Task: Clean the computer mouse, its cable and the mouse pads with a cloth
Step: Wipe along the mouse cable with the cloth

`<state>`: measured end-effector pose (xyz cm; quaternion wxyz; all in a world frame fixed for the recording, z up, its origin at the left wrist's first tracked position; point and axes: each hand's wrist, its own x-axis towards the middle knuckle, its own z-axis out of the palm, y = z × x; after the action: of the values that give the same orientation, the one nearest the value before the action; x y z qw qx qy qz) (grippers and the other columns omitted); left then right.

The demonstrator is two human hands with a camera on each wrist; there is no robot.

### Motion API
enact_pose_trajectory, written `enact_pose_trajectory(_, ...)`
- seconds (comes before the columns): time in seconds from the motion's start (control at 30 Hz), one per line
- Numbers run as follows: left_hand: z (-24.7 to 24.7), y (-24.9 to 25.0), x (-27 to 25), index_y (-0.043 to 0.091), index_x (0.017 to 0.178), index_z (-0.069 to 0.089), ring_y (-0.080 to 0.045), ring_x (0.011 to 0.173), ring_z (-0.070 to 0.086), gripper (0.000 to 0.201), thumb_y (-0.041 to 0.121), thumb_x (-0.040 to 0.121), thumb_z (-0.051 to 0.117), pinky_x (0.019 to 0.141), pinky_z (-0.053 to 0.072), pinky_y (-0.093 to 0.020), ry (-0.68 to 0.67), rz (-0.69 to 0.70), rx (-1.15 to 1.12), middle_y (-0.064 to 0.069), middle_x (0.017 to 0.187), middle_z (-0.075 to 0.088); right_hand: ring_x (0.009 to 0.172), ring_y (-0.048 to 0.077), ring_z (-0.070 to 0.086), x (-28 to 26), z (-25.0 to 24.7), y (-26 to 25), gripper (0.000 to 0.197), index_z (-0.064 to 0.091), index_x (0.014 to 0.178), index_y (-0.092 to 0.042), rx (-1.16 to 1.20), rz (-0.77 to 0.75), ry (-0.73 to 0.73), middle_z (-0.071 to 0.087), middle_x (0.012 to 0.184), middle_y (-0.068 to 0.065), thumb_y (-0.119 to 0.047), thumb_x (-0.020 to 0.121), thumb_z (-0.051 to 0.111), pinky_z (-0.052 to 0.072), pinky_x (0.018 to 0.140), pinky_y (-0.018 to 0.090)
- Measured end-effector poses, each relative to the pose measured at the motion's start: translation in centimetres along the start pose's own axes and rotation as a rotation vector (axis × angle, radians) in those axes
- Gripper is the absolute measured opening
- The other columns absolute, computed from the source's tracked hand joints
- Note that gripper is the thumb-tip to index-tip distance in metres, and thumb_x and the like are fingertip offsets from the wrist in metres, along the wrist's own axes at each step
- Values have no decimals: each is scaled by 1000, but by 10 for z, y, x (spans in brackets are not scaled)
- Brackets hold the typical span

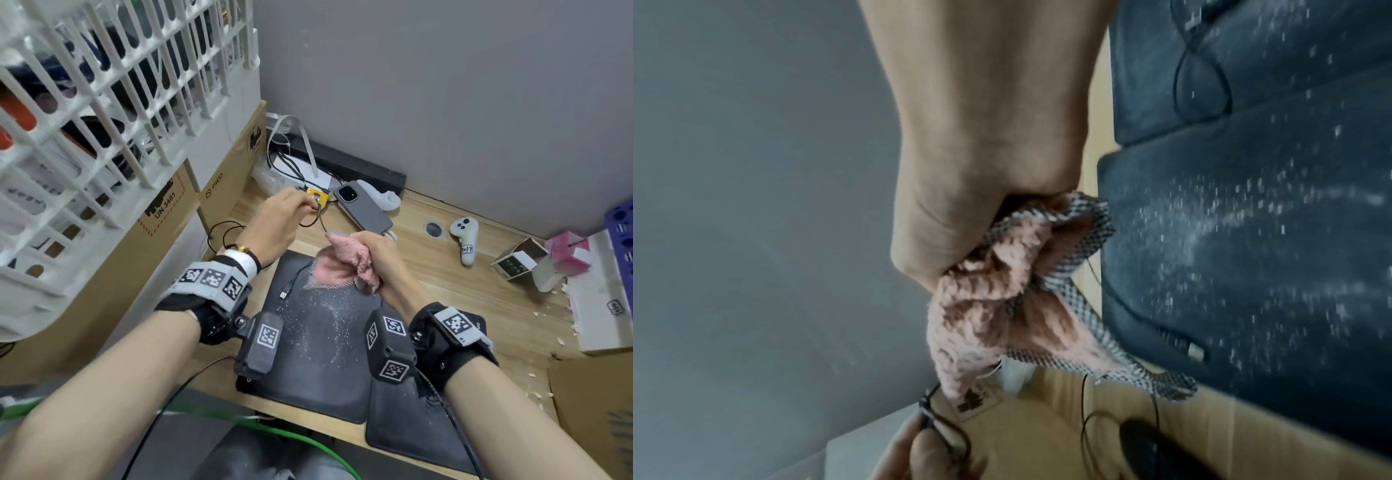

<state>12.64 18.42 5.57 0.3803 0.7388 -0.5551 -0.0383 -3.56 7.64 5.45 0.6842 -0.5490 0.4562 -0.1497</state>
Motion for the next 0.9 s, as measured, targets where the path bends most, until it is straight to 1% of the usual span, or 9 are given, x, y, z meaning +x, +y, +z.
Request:
enact_pose_trajectory(0.1,-6,-6,4,8,102,65,-21,94,60,14,12,97,52,84,49,-38,-70,-14,23,-7,102,64,59,15,59,4,-15,-3,25,65,89,-10,-47,2,-27,62,84,9,2,90,43,41,41,20)
enact_pose_trajectory(0.2,-5,-2,7,9,101,63,-20,91,59,13,11,96,51,82,48,-36,-84,-47,17,-5,99,64,71,11,61,9,-12,-20,23,70,82,-21,-225,-153,-64,67,91,1,-11,89,51,46,63,27)
enact_pose_trajectory(0.27,-4,3,7,8,98,62,-17,83,57,12,9,95,51,78,46,-31,-105,-71,-22,-1,90,63,80,3,59,7,-7,-35,11,69,92,-22,-433,-325,-102,67,95,-11,-20,91,59,46,74,21)
enact_pose_trajectory(0.33,-6,8,7,10,96,62,-9,72,52,12,10,95,50,72,43,-28,-136,-122,-91,7,79,58,80,1,58,5,0,-46,13,67,99,-24,-603,-495,-139,65,91,-15,-20,87,64,44,77,19)
enact_pose_trajectory(0.43,-8,13,7,17,94,60,0,66,50,13,13,96,49,68,41,-23,-175,-168,-171,13,74,57,66,3,55,5,7,-50,13,66,92,-32,-758,-636,-158,67,85,-14,-27,80,68,45,70,27)
enact_pose_trajectory(0.6,-9,11,6,14,92,62,-7,61,50,15,11,97,48,66,43,-28,-211,-261,-354,6,72,58,61,5,56,9,11,-47,4,68,81,-25,-750,-719,-83,67,77,-11,-28,82,70,44,63,30)
enact_pose_trajectory(0.73,-8,8,9,13,92,61,-9,62,52,15,6,98,48,63,45,-26,-247,-363,-546,1,74,59,72,15,60,10,15,-41,5,65,82,-24,-748,-772,-41,67,79,-9,-27,84,66,50,71,40)
enact_pose_trajectory(0.8,-11,11,11,12,95,62,-4,62,54,13,7,97,50,62,47,-23,-210,-389,-585,3,77,60,72,14,58,8,15,-38,7,59,82,-25,-733,-768,-27,63,76,-13,-25,86,64,49,72,37)
enact_pose_trajectory(0.9,-19,17,12,19,90,67,-3,70,60,10,26,91,62,68,52,-21,-129,-322,-520,9,84,66,65,12,57,8,11,-35,10,55,80,-24,-750,-733,-22,62,71,-10,-27,87,62,44,66,29)
